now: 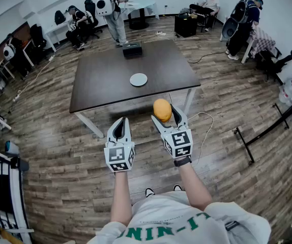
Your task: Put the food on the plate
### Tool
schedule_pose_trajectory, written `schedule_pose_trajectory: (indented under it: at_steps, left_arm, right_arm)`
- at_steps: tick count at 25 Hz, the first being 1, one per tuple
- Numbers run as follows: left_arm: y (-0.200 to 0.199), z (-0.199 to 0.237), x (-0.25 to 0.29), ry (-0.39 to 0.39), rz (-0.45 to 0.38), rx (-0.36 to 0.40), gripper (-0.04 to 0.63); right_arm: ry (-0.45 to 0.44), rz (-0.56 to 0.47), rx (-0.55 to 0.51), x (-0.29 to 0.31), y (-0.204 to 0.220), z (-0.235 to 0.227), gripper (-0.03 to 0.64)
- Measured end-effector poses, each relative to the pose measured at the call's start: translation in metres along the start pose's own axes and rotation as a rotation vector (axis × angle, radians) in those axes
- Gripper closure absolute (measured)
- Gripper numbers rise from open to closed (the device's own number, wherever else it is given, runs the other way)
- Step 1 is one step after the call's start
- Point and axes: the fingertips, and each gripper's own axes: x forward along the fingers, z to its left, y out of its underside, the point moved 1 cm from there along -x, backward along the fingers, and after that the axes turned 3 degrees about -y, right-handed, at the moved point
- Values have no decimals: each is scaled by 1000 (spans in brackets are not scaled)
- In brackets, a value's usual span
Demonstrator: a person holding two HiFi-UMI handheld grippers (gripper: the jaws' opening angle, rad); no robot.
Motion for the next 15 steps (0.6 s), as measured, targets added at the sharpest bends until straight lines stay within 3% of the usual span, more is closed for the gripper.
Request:
schedule_pose_trajectory:
  at_steps: [9,15]
  left_arm:
    - [16,24,-3,0,8,-13,583]
    - [32,40,11,1,29,-26,583]
  right_arm:
    - [95,26,65,7,15,6,262]
    - [105,52,111,27,35,6,262]
